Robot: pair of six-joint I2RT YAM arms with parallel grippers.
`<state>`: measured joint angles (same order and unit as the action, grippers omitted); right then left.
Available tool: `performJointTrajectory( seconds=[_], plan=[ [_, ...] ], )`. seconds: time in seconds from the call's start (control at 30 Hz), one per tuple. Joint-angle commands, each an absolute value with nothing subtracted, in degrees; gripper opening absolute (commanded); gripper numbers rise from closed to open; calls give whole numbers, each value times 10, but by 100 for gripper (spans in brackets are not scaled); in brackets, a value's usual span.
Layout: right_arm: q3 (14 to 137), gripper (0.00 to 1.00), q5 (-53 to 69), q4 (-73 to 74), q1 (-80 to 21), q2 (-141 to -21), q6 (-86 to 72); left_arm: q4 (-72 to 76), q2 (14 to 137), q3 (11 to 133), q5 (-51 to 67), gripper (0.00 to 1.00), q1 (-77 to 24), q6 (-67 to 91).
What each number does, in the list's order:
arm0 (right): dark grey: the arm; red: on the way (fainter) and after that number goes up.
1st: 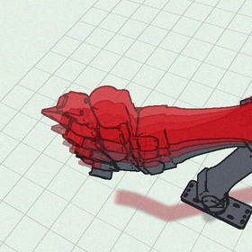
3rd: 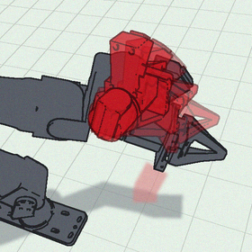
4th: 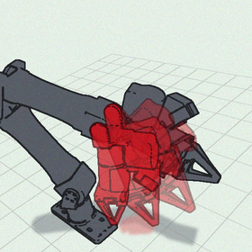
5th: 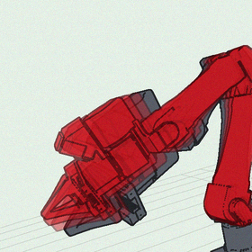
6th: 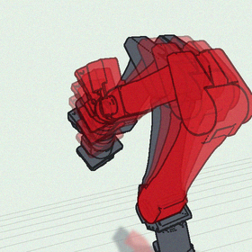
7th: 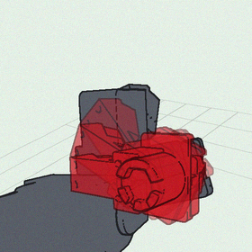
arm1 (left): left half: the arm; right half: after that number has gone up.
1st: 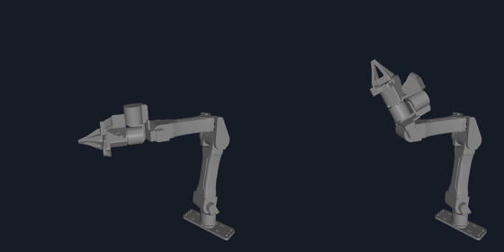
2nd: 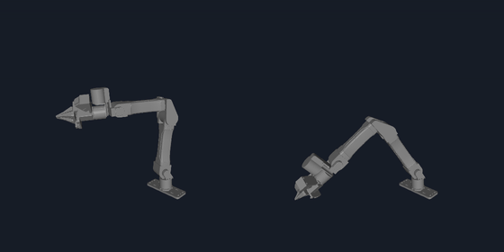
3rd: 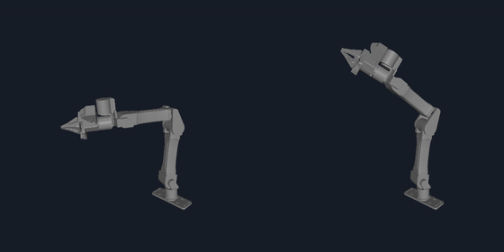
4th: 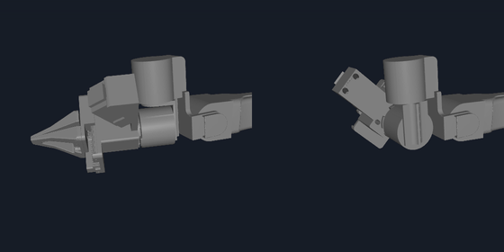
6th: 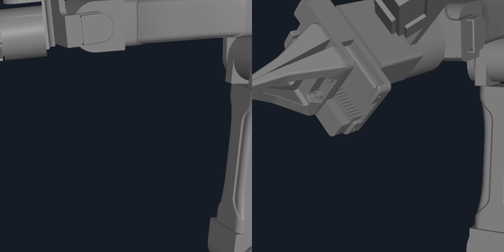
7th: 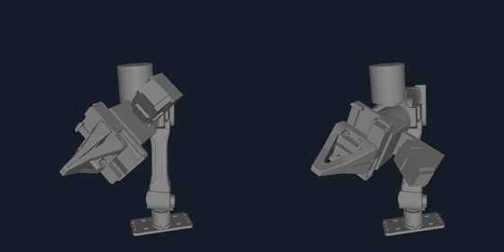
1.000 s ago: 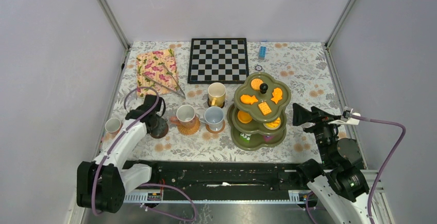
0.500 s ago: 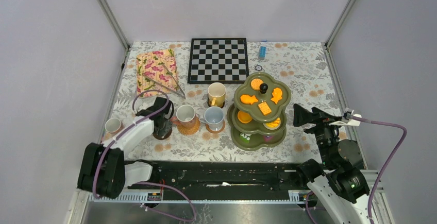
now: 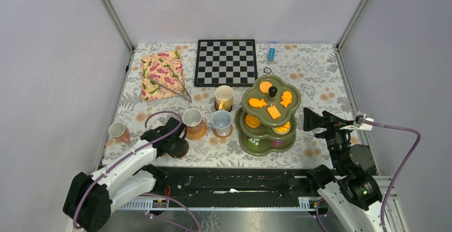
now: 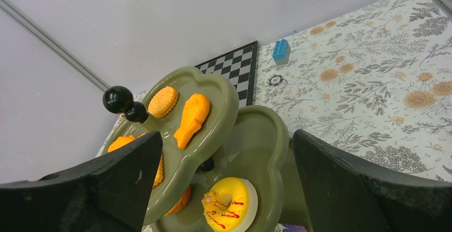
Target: Serve the afternoon tea
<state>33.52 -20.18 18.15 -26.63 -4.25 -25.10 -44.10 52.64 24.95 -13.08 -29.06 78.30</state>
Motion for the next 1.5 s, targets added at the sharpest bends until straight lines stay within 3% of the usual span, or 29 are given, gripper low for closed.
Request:
performJointTrajectory(
  seconds=[0.0,0.33,0.7,1.07,1.47],
  plan=[
    [353,98,-195,169,-269,-47,-248,-459,542,233,-107,0,-342,831],
    [355,98,-200,178,-269,-40,-257,-354,664,291,-124,0,-505,818],
    [363,98,-205,189,-269,-38,-255,-289,847,414,-93,0,-570,735],
    [371,98,-208,196,-269,-40,-248,-294,874,440,-71,0,-602,726],
    [363,98,-204,191,-269,-46,-258,-333,789,409,-119,0,-604,766]
  ],
)
